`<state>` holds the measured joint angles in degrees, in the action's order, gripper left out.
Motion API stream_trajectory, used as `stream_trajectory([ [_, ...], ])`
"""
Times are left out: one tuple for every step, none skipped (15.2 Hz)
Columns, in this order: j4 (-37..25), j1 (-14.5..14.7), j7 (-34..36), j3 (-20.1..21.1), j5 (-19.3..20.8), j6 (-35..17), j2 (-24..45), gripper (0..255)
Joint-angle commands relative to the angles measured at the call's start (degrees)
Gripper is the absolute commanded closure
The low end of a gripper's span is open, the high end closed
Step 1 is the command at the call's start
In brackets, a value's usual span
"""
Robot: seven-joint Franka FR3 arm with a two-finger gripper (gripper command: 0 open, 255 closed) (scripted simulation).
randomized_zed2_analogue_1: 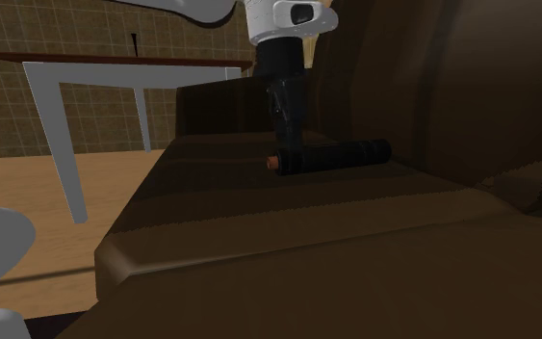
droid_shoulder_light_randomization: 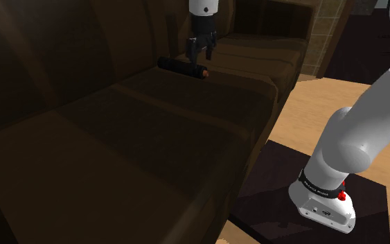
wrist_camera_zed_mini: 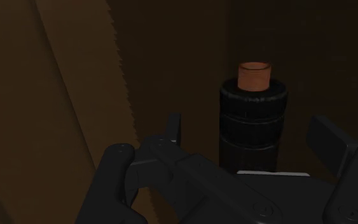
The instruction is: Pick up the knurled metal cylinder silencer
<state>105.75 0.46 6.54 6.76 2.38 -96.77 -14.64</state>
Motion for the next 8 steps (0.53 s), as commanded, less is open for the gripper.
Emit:
stream_trajectory([
  [-6.1,-0.1,0.3,0.2,0.1,0.8,5.3,0],
  [-9.1,-0.1,0.6,0.3,0.2,1.4,7.7,0],
  [-12.3,0.0,1.0,0.5,0.3,2.1,10.2,0],
  [-15.6,0.0,1.3,0.6,0.4,2.8,12.7,0],
  [-19.1,0.2,1.6,0.8,0.5,3.7,15.3,0],
  [-20.4,0.2,1.7,0.8,0.6,4.1,16.3,0],
  [-19.2,0.2,1.7,0.8,0.5,3.2,16.0,0],
  [-18.1,0.2,1.7,0.8,0.5,2.4,15.7,0],
])
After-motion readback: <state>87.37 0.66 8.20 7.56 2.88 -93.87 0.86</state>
